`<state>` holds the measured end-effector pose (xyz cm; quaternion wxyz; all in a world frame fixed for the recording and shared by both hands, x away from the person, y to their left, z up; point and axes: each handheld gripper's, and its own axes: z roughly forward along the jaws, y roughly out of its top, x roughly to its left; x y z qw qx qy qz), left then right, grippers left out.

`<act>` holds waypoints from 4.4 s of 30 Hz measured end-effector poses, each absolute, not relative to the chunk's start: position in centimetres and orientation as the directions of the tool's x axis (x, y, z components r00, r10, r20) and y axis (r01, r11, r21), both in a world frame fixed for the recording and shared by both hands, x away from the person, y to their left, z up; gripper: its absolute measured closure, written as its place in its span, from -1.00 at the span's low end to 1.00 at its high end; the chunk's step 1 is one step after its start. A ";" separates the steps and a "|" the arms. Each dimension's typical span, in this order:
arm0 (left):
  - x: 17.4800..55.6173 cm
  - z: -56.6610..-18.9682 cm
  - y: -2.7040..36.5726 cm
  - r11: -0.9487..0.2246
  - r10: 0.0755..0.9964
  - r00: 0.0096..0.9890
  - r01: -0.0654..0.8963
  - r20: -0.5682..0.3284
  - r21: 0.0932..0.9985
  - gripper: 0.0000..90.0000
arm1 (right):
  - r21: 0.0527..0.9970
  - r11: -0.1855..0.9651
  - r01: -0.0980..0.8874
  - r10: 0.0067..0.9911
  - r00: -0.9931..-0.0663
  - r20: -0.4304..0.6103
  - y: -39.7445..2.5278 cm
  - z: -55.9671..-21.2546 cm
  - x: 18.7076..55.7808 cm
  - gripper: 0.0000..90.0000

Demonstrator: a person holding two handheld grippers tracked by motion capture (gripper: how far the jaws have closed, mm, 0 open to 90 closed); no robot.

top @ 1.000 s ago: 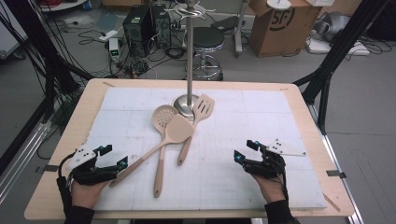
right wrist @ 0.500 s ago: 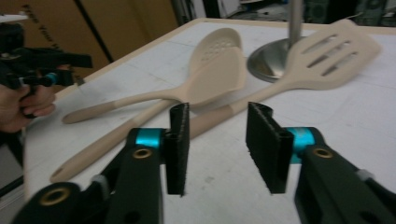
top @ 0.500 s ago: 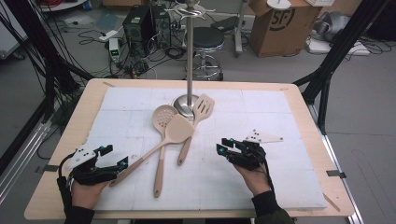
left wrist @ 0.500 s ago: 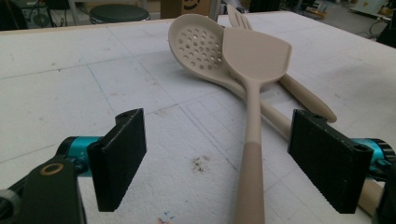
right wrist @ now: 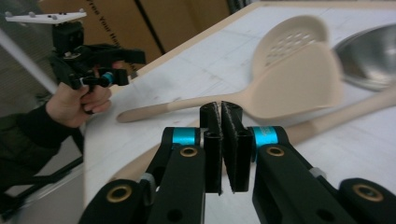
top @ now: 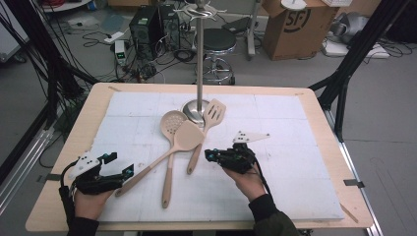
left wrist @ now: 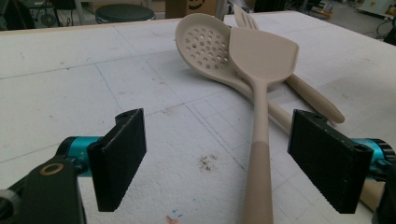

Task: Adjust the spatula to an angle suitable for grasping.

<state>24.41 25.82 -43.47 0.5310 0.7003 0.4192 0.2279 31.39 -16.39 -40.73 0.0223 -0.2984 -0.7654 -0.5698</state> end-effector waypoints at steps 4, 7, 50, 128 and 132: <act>24.5 -43.4 25.9 -0.075 0.831 0.540 0.347 -0.134 0.935 -0.56 | 0.848 0.215 0.484 0.399 -0.836 0.376 -14.3 -41.0 31.6 0.99; 24.6 -43.5 26.0 -0.060 0.834 0.533 0.348 -0.145 0.935 -0.56 | 0.828 0.273 0.489 0.375 -0.847 0.376 -11.8 -41.5 32.3 0.99; 24.7 -43.6 26.9 -0.020 0.838 0.518 0.342 -0.171 0.939 -0.55 | 0.531 0.621 0.576 0.296 -0.800 0.521 3.7 -45.6 33.0 0.99; 23.8 -43.9 28.6 0.032 0.853 0.481 0.344 -0.205 0.939 -0.52 | 0.611 0.486 0.625 0.564 -0.758 0.327 -0.2 -41.7 38.9 0.75; 23.9 -43.9 28.5 0.033 0.852 0.481 0.344 -0.207 0.938 -0.52 | 0.628 0.495 0.601 0.520 -0.784 0.340 -0.2 -41.4 38.7 0.46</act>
